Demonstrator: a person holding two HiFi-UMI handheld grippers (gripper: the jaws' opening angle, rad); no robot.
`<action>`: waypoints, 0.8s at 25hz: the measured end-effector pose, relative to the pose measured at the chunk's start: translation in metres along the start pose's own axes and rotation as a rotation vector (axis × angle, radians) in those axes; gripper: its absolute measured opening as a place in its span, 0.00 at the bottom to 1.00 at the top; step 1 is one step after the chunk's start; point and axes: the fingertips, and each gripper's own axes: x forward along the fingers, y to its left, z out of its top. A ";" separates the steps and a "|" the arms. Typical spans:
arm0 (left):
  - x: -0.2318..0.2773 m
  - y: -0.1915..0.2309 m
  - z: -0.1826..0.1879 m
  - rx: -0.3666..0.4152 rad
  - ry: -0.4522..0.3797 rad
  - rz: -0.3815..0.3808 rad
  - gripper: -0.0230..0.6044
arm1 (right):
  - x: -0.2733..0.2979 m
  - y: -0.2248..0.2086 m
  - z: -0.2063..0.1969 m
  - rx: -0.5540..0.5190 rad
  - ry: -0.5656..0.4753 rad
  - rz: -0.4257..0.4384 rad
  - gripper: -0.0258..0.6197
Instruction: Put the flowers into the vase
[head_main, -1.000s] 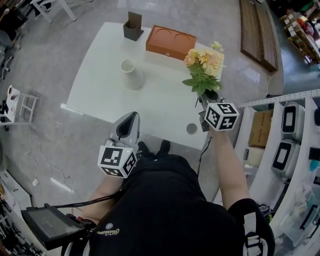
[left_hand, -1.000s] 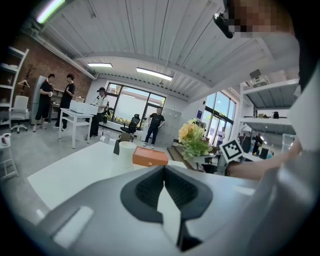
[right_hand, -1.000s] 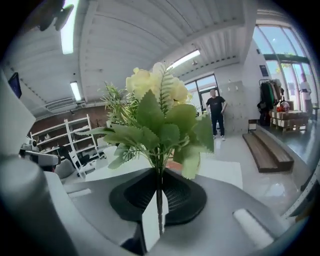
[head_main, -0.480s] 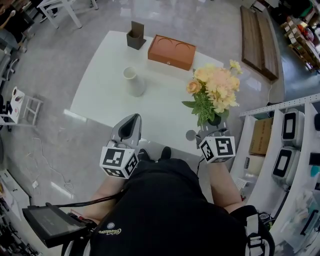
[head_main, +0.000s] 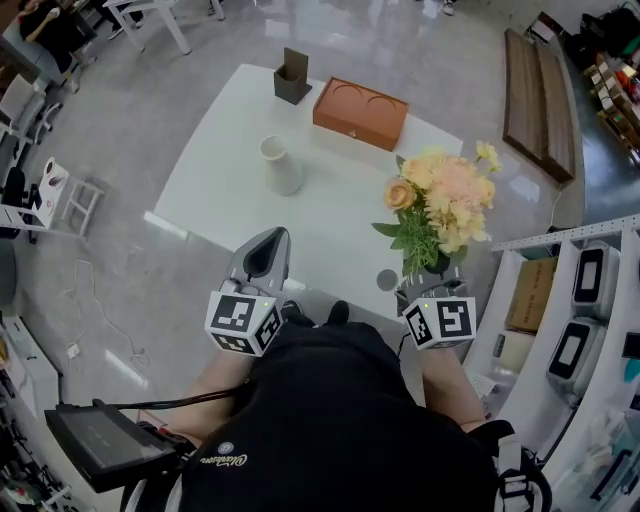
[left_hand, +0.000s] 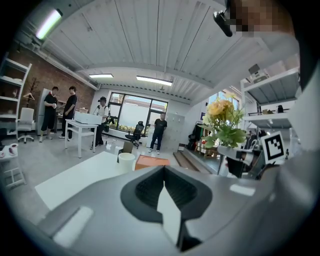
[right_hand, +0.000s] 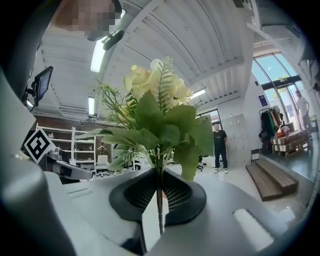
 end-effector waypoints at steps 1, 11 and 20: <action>-0.001 0.003 0.000 0.003 0.000 0.003 0.05 | 0.000 0.001 0.000 0.002 -0.002 0.001 0.09; 0.013 0.093 0.024 0.025 -0.042 -0.047 0.05 | 0.027 0.039 -0.007 -0.008 0.001 -0.134 0.09; 0.024 0.220 0.068 0.084 -0.020 -0.267 0.05 | 0.099 0.159 -0.001 0.013 -0.002 -0.334 0.10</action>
